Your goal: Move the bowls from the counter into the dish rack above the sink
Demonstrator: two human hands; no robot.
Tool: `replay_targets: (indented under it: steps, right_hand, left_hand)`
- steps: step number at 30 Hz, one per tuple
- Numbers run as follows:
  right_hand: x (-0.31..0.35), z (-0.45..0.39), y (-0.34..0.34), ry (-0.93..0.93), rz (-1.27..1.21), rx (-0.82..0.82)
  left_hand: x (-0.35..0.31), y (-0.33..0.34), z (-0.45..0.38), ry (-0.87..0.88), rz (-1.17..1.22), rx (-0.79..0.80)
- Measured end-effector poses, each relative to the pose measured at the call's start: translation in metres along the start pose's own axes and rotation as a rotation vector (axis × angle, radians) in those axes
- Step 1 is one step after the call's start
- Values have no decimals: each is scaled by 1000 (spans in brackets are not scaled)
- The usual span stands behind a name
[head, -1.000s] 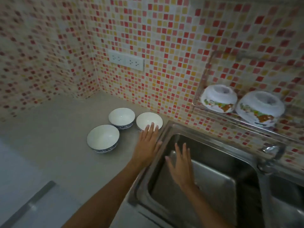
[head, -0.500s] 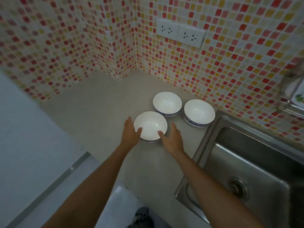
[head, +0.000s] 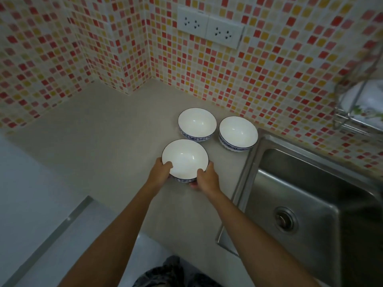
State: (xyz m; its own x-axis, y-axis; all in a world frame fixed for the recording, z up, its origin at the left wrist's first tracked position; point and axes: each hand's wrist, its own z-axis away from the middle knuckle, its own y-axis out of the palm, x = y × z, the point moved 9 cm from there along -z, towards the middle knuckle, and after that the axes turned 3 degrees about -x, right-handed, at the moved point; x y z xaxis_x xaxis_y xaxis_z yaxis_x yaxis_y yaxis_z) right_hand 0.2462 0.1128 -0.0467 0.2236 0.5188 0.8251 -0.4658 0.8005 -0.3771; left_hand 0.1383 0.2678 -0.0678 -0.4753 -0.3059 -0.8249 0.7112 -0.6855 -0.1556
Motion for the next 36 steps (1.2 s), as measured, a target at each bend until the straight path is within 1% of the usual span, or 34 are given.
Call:
replay_targets:
  steps: [3, 6, 8, 10, 12, 14, 16, 19, 20, 24, 26, 27, 29, 31, 32, 33, 36]
  right_hand:
    - [-17, 10, -28, 14, -44, -34]
    - [-31, 21, -69, -3, -115, -83]
    - [-38, 28, -101, -1, -179, -106]
    - [-41, 38, -137, 4, -245, -138]
    - [-42, 45, -178, -3, -271, -179]
    - [-39, 52, -220, -44, -257, -215]
    - [-32, 58, -261, -113, -215, -271]
    - [-19, 65, -316, -229, -203, -332]
    - [-14, 68, -336, -273, -203, -376]
    - [18, 90, -430, -494, -81, -732]
    - [34, 99, -465, -620, 5, -853]
    - [41, 99, -480, -665, 67, -898]
    - [50, 89, -502, -689, 238, -952]
    - [50, 71, -515, -658, 459, -966]
    - [47, 62, -518, -633, 537, -961]
    - [43, 54, -520, -603, 580, -956]
    - [34, 46, -518, -560, 677, -999]
  left_hand:
    - [1, 24, 13, -10, 38, 14]
    - [-9, 66, 39, -37, 178, 83]
    - [-21, 103, 61, -37, 255, 176]
    - [-40, 142, 86, 30, 279, 304]
    - [-56, 177, 111, 80, 285, 397]
    - [-69, 209, 133, 110, 281, 455]
    - [-85, 236, 150, 126, 300, 477]
    - [-107, 272, 174, 72, 421, 513]
    - [-115, 283, 180, 73, 437, 528]
    - [-145, 314, 195, 140, 466, 560]
    - [-161, 326, 203, 172, 497, 582]
    - [-170, 328, 205, 205, 494, 547]
    - [-189, 331, 210, 296, 454, 483]
    - [-214, 342, 228, 388, 435, 530]
    - [-227, 348, 237, 435, 430, 554]
    - [-240, 352, 245, 490, 413, 547]
    - [-281, 358, 260, 716, 280, 408]
